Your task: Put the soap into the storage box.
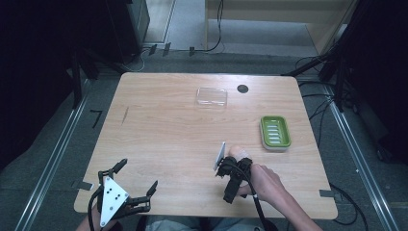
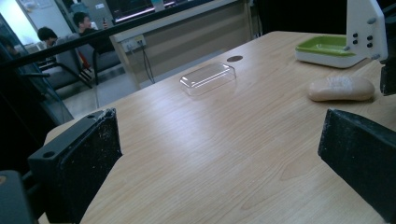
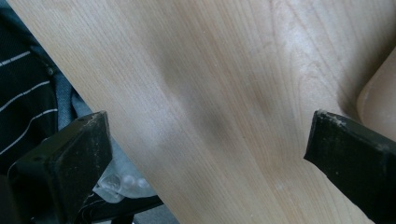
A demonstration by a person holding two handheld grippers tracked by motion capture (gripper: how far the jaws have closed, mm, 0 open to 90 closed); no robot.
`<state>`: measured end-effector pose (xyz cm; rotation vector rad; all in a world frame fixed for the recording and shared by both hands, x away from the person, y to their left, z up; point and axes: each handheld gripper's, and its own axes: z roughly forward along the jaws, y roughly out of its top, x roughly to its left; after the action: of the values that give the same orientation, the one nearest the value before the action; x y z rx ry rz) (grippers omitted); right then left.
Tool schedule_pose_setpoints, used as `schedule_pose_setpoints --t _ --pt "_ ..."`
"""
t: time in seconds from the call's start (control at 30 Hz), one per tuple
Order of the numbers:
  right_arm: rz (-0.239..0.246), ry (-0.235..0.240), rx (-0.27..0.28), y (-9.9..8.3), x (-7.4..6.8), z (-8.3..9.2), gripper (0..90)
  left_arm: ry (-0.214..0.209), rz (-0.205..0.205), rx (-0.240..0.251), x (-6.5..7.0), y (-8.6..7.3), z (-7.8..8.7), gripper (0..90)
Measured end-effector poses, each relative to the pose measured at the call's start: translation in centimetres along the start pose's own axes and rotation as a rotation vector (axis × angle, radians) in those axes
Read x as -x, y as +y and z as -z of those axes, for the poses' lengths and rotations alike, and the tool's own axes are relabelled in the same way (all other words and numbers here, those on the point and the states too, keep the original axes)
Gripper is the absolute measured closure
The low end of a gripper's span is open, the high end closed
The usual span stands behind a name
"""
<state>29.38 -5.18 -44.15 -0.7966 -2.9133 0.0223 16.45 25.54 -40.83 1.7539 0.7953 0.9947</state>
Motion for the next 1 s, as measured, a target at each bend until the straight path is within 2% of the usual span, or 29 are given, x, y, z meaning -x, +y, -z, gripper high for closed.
schedule_pose_setpoints --t 0.2,0.53,1.0 --pt "-0.021 -0.012 0.009 -0.2 0.5 0.2 0.5 0.001 0.000 -0.002 0.0 0.0 0.0 0.0" --pt "-0.057 -0.038 0.046 -0.5 1.6 1.6 0.5 0.000 0.001 -0.002 0.0 0.0 0.0 0.0" --pt "-0.143 -0.057 0.072 -0.3 4.0 2.6 0.4 -0.006 0.000 0.000 0.0 0.0 -0.1 0.0"
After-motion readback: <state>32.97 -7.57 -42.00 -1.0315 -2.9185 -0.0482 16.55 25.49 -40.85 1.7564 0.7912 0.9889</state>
